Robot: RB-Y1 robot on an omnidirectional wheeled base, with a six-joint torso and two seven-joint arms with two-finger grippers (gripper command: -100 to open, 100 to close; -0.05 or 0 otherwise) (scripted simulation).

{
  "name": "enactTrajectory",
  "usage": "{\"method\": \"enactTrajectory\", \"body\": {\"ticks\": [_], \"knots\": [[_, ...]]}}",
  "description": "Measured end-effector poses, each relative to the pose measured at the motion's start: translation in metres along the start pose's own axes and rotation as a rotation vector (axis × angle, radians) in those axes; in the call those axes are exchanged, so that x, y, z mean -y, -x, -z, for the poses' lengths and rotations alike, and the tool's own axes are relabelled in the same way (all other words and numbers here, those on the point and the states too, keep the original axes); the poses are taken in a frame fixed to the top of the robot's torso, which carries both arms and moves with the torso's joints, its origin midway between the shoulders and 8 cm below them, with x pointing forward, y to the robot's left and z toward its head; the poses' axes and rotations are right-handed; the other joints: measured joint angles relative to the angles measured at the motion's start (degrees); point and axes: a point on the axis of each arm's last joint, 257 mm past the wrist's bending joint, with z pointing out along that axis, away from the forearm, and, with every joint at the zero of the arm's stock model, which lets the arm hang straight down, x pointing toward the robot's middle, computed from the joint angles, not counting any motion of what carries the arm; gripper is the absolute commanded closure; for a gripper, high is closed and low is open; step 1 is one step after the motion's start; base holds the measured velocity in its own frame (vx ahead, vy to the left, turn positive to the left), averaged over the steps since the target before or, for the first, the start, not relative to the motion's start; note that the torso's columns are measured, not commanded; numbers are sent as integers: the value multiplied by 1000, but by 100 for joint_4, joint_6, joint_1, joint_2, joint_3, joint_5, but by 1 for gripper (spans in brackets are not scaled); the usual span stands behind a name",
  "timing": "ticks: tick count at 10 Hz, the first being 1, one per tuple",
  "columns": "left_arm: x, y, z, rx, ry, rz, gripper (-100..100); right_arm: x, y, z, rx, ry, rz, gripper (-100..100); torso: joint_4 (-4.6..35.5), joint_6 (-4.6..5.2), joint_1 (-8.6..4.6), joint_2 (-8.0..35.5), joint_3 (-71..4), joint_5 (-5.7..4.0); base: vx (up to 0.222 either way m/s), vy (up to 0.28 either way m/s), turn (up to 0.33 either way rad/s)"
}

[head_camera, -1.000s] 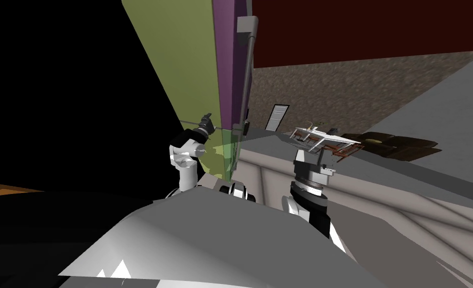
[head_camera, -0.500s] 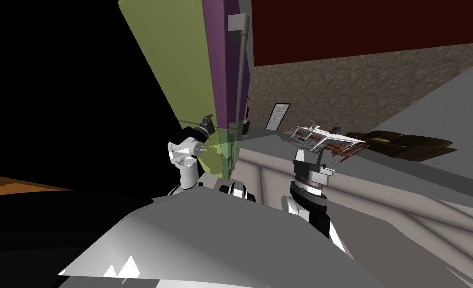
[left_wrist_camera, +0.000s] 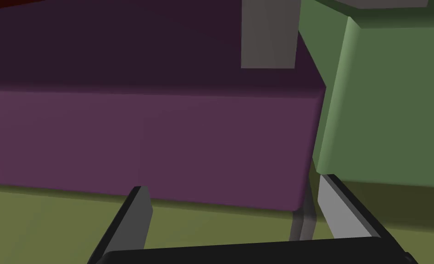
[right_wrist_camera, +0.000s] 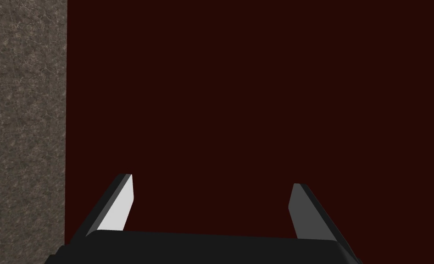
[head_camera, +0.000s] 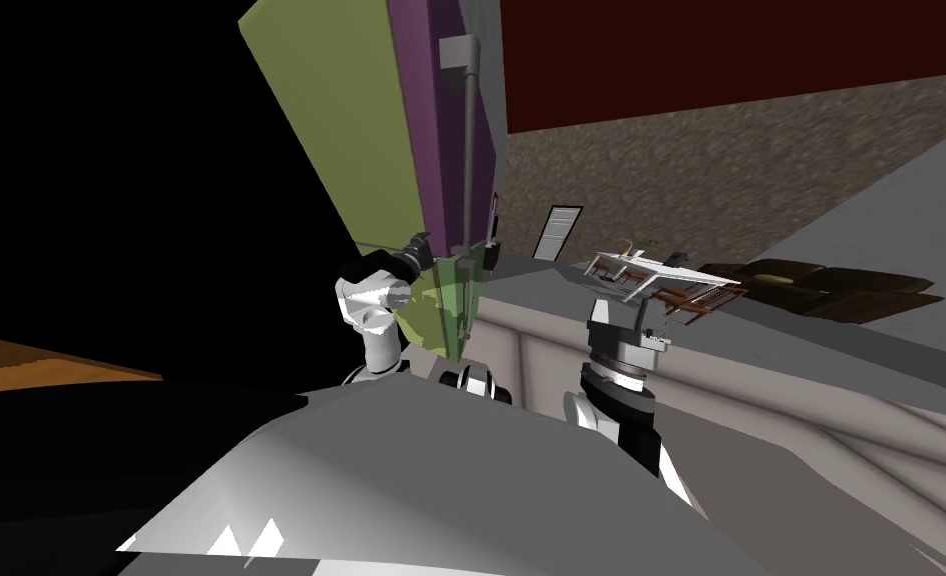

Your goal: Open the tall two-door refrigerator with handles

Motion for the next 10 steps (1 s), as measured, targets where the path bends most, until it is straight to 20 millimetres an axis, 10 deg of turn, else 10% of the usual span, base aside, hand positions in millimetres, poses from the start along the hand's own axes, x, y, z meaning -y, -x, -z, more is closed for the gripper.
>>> {"method": "enactTrajectory", "body": {"ticks": [10], "knots": [[1, -10, 1, -28, 100, -12, -100, 0, 0, 0, 0, 0, 0, 0, 9, -61, 91, 55, 43, 39, -1, -55, 36]]}}
